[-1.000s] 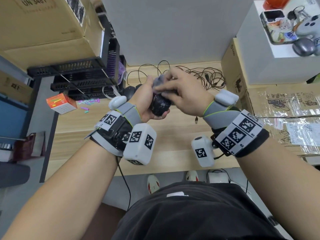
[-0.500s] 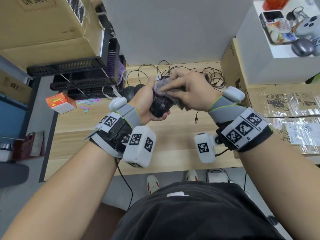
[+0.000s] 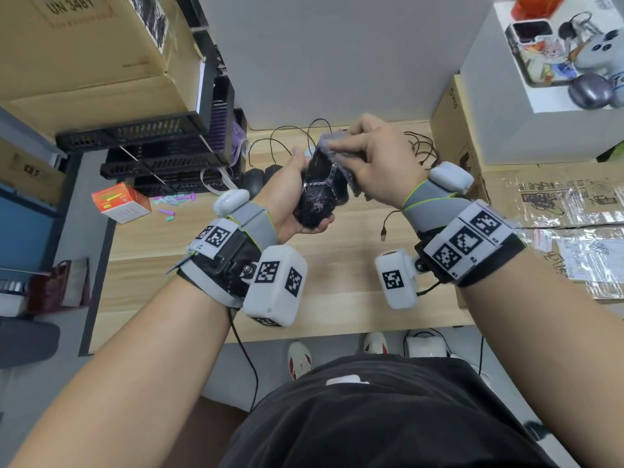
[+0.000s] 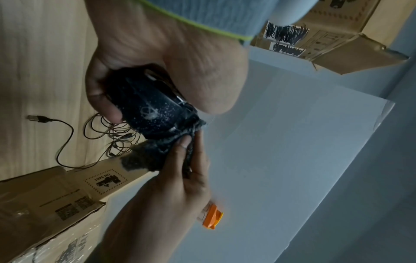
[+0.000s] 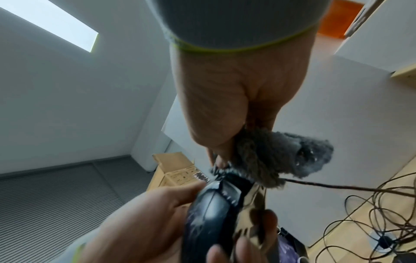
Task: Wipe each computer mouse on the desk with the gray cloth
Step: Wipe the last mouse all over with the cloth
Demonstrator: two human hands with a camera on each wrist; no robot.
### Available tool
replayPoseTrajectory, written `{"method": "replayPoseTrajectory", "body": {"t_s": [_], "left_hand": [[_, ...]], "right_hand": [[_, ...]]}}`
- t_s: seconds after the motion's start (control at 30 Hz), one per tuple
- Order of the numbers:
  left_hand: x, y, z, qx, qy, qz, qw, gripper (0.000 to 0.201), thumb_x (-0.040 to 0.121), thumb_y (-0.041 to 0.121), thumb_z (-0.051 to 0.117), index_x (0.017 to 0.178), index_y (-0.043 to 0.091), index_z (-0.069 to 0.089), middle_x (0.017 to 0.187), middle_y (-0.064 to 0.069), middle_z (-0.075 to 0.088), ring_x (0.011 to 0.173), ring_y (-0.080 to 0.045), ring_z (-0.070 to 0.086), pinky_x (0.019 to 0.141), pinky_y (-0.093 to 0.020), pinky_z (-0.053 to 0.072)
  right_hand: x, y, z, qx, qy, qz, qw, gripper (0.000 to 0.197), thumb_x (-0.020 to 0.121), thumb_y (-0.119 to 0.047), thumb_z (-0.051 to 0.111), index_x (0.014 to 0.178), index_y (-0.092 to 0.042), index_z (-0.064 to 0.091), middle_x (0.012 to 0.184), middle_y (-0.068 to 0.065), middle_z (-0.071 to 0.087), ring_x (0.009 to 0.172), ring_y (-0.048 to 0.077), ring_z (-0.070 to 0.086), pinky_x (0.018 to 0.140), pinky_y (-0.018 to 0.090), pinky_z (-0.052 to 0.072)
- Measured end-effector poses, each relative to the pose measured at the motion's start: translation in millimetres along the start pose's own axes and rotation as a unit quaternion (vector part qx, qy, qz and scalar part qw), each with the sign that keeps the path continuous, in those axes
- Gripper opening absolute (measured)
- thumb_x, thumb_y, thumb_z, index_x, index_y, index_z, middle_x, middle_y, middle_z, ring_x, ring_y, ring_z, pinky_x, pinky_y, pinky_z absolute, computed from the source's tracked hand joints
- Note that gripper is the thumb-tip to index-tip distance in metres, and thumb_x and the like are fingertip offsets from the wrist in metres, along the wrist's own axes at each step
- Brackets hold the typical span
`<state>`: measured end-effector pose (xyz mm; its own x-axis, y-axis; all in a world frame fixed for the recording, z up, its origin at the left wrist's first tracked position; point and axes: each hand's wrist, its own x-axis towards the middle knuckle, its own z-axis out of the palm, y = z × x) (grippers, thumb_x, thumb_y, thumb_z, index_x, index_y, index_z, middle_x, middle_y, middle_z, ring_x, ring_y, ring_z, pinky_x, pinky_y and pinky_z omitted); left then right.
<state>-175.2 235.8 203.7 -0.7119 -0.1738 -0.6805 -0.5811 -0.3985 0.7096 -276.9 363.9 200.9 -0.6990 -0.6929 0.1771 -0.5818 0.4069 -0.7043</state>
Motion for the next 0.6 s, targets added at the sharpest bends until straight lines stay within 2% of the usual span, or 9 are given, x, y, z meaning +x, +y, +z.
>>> {"method": "replayPoseTrajectory", "body": {"t_s": [0.07, 0.1, 0.17, 0.27, 0.33, 0.4, 0.47, 0.53, 0.6], "left_hand": [[1.0, 3.3, -4.7, -0.015, 0.008, -0.003, 1.000, 0.072, 0.101, 0.069, 0.014, 0.122, 0.018, 0.060, 0.097, -0.017, 0.065, 0.062, -0.026, 0.058, 0.053, -0.026, 0.050], [1.0, 4.7, -7.0, -0.021, 0.013, -0.005, 1.000, 0.071, 0.101, 0.069, 0.013, 0.118, 0.019, 0.061, 0.095, -0.017, 0.064, 0.062, -0.025, 0.058, 0.053, -0.025, 0.050], [0.4, 5.3, -9.5, -0.026, 0.013, -0.004, 1.000, 0.067, 0.102, 0.068, 0.013, 0.111, 0.022, 0.061, 0.093, -0.015, 0.061, 0.062, -0.025, 0.056, 0.053, -0.026, 0.051], [0.5, 2.3, -8.7, -0.026, 0.002, 0.005, 1.000, 0.070, 0.102, 0.067, 0.012, 0.126, 0.024, 0.061, 0.099, -0.015, 0.063, 0.062, -0.025, 0.058, 0.054, -0.027, 0.052], [0.7, 1.0, -6.5, -0.031, 0.005, 0.014, 0.999, 0.066, 0.103, 0.066, 0.014, 0.125, 0.026, 0.062, 0.097, -0.013, 0.066, 0.060, -0.025, 0.061, 0.054, -0.028, 0.052], [1.1, 0.8, -3.7, -0.037, 0.009, 0.021, 0.999, 0.063, 0.103, 0.065, 0.015, 0.114, 0.027, 0.064, 0.095, -0.011, 0.067, 0.063, -0.025, 0.062, 0.055, -0.029, 0.052], [2.8, 0.2, -1.5, -0.043, 0.012, 0.032, 0.999, 0.061, 0.104, 0.064, 0.016, 0.110, 0.027, 0.065, 0.097, -0.009, 0.069, 0.071, -0.026, 0.065, 0.058, -0.029, 0.052], [6.1, 0.5, -0.9, -0.044, 0.025, 0.041, 0.998, 0.061, 0.105, 0.062, 0.018, 0.118, 0.025, 0.065, 0.102, -0.008, 0.070, 0.079, -0.028, 0.067, 0.063, -0.031, 0.052], [9.7, 0.5, -2.4, -0.048, 0.041, 0.050, 0.997, 0.060, 0.105, 0.061, 0.022, 0.126, 0.022, 0.064, 0.105, -0.007, 0.072, 0.083, -0.027, 0.067, 0.066, -0.033, 0.054]], "right_hand": [[-8.6, -10.8, 3.4, 0.011, -0.053, -0.065, 0.996, 0.023, 0.090, -0.013, 0.066, 0.111, -0.018, 0.074, 0.097, 0.004, 0.051, 0.064, 0.007, 0.055, 0.062, 0.008, 0.041], [-12.4, -13.1, 4.4, 0.018, -0.087, -0.083, 0.993, 0.023, 0.089, -0.012, 0.067, 0.110, -0.018, 0.074, 0.098, 0.005, 0.051, 0.058, 0.004, 0.054, 0.056, 0.007, 0.042], [-15.1, -13.1, 2.1, 0.014, -0.126, -0.093, 0.988, 0.023, 0.088, -0.014, 0.069, 0.109, -0.023, 0.074, 0.096, 0.001, 0.050, 0.061, 0.000, 0.056, 0.055, 0.015, 0.049], [-12.8, -10.5, -6.9, 0.001, -0.122, -0.062, 0.991, 0.021, 0.088, -0.017, 0.070, 0.105, -0.028, 0.076, 0.095, -0.004, 0.050, 0.061, 0.012, 0.061, 0.052, 0.022, 0.052], [-12.1, -12.8, -11.9, -0.024, -0.122, -0.039, 0.991, 0.018, 0.089, -0.019, 0.069, 0.103, -0.026, 0.077, 0.096, -0.004, 0.051, 0.054, -0.001, 0.055, 0.053, 0.004, 0.040], [-11.3, -16.8, -14.2, -0.046, -0.117, -0.026, 0.992, 0.015, 0.090, -0.019, 0.067, 0.101, -0.024, 0.077, 0.097, -0.002, 0.053, 0.048, -0.003, 0.051, 0.051, -0.001, 0.031], [-10.8, -20.3, -13.7, -0.058, -0.104, -0.015, 0.993, 0.015, 0.091, -0.019, 0.066, 0.098, -0.025, 0.077, 0.096, 0.000, 0.054, 0.051, 0.010, 0.057, 0.057, 0.005, 0.035], [-11.1, -21.9, -10.8, -0.078, -0.083, -0.013, 0.993, 0.016, 0.090, -0.019, 0.065, 0.099, -0.026, 0.076, 0.096, 0.002, 0.055, 0.071, 0.022, 0.060, 0.074, 0.025, 0.043], [-12.3, -22.6, -8.0, -0.078, -0.071, -0.031, 0.994, 0.019, 0.088, -0.019, 0.065, 0.103, -0.026, 0.076, 0.095, 0.006, 0.055, 0.080, 0.022, 0.055, 0.077, 0.032, 0.043]]}}
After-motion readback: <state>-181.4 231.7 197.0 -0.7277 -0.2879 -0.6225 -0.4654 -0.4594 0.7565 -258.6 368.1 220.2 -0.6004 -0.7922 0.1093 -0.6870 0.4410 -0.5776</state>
